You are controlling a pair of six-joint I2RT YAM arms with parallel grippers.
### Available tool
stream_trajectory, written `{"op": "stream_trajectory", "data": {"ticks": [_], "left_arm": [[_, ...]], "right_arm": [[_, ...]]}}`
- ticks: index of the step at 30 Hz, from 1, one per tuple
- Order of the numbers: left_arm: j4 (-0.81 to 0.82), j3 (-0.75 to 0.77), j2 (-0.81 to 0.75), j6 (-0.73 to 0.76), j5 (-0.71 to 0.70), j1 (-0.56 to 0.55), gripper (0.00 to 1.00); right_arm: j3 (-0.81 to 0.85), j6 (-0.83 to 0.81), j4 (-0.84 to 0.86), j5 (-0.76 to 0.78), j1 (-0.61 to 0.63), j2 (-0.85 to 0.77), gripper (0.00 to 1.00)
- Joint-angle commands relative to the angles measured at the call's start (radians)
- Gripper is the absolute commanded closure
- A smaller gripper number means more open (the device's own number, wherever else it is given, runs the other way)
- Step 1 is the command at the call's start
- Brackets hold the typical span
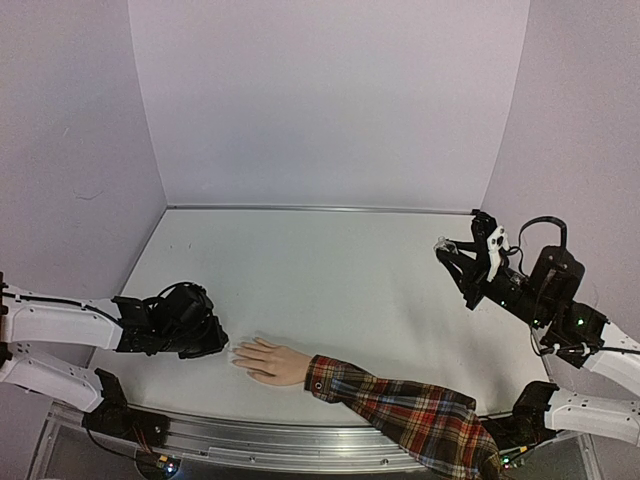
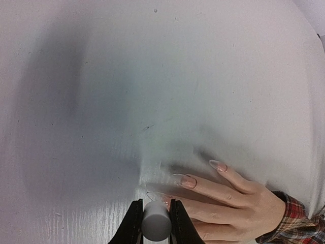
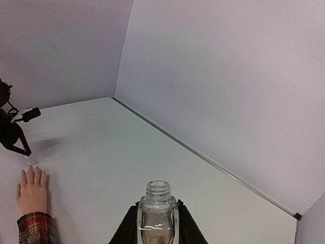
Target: Paint the nails
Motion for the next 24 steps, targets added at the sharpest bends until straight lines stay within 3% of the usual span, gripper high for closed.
{"op": "stream_trajectory", "data": {"ticks": [1,24], "left_arm": [[0.043,0.003,0.012,0.012,-0.017,0.001,1.0],[0.037,0.006,0.041,0.027,-0.048,0.008,1.0]], "right_arm": [[-0.006,0.007,0.031,-0.011,-0.004,-0.01,1.0],[-0.005,0.007,0.031,-0.014,-0.004,-0.011,1.0]]}}
